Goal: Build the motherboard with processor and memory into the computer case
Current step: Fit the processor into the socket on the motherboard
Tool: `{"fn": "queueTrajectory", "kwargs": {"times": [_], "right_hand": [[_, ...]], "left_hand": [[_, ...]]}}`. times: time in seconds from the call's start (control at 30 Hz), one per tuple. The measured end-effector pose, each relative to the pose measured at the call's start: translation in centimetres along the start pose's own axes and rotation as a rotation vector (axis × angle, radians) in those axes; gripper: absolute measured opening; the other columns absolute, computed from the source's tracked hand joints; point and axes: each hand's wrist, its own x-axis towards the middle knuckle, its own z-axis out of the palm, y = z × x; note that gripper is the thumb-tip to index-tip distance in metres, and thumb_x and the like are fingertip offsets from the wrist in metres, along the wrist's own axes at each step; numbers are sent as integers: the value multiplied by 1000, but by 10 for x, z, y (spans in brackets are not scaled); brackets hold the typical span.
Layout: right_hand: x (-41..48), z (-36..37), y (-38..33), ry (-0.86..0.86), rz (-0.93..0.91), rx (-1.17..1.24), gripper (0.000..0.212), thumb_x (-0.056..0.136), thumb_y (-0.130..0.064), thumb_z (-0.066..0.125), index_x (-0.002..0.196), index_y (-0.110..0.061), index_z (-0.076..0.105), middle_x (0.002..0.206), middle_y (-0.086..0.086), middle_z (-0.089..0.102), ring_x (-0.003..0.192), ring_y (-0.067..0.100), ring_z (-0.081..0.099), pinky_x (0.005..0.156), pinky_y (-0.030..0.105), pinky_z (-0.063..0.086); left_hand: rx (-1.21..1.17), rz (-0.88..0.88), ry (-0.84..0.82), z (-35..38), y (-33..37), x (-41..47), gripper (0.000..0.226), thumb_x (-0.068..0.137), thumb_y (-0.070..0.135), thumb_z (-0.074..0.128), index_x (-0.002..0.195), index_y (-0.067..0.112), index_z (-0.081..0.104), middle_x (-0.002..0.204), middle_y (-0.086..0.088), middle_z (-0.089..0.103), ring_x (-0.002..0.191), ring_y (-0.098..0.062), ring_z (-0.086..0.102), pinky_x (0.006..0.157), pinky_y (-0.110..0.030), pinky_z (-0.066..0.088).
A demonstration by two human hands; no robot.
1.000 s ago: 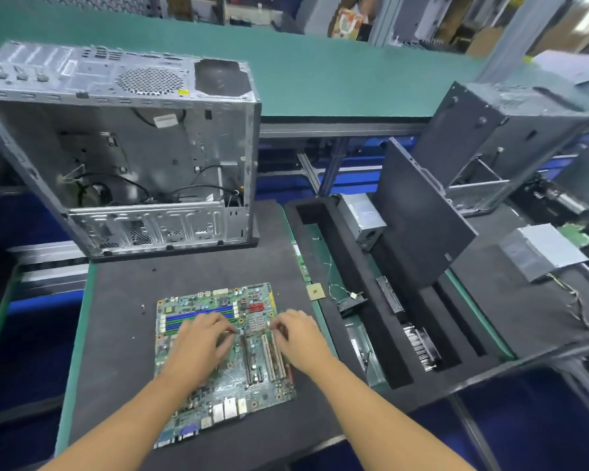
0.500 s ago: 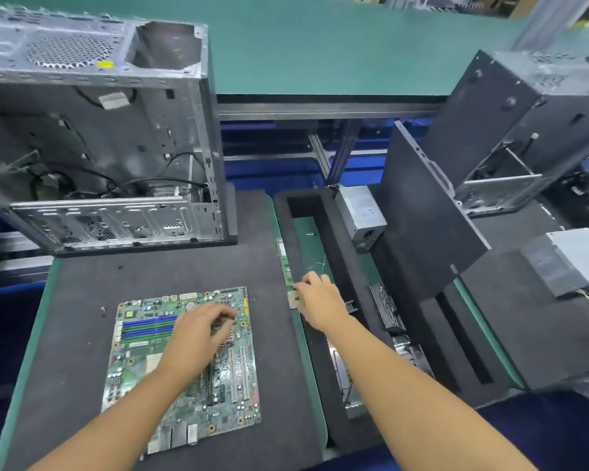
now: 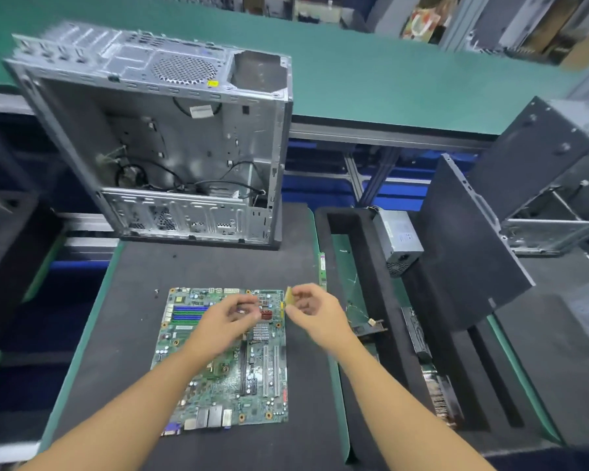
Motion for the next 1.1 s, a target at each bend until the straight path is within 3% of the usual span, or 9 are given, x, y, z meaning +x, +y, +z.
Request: {"fn": "queueTrajectory", "kwargs": {"times": [0.13,0.27,0.37,0.43,0.6,0.77,0.87,1.0,1.1], "right_hand": [[-20,60,-13,-249,150,650,32,96,0,59,127,10,53,131,30,61,114,38,65,92,41,55],[-37,90,-14,-415,242,911,73,77,-17,74,139,9,46,141,30,53,119,40,58,102,50,49],[-45,106,-11,-447,313,962,73,65,-25,91,127,-2,61,122,20,66,103,29,68,85,38,58],[-49,115,-10,-471,316,992,60,72,-25,89,123,-4,67,117,18,70,98,25,70,79,34,57],[-50,130,-9,-473,329,1017,68,86,-13,74,145,5,45,130,26,59,114,34,59,102,47,49],[-54,138,-11,-389,358,1035,54,87,-3,63,139,6,50,115,20,63,96,25,65,88,37,55],[-57,143,-14,-359,379,1041,43,87,3,57,130,5,59,113,21,66,95,24,68,81,33,57],[-60,148,-13,-331,355,977,49,89,4,57,138,10,51,122,21,65,105,26,68,86,33,56],[-60,145,-13,-362,324,923,44,92,2,56,135,10,54,121,22,65,109,29,67,91,35,54]], "left_hand": [[-161,43,-99,-19,6,-21,47,79,17,80,119,34,65,116,8,69,99,-17,69,86,-33,57],[-132,96,-87,-46,-1,-42,58,67,18,87,117,39,67,114,5,67,95,-15,67,81,-29,56],[44,172,-125,-61,-6,-54,61,60,31,88,116,43,66,112,8,63,94,-12,63,78,-29,55],[140,215,-127,-67,-8,-58,60,60,35,87,116,44,66,111,11,60,96,-10,62,78,-26,53],[271,301,-63,-76,-10,-67,60,63,41,84,118,47,61,112,18,59,99,-8,59,73,-23,50],[329,364,-55,-82,-12,-72,61,65,39,82,120,45,58,111,18,58,100,-9,58,75,-31,51],[369,394,-46,-84,-16,-73,64,65,39,82,122,47,55,114,19,56,104,-7,57,78,-22,50],[402,442,-18,-85,-25,-73,63,69,36,80,125,46,55,116,23,55,113,-1,54,91,-11,40],[457,440,-42,-89,-32,-71,61,70,42,77,127,42,56,116,27,55,111,1,54,86,-9,41]]}}
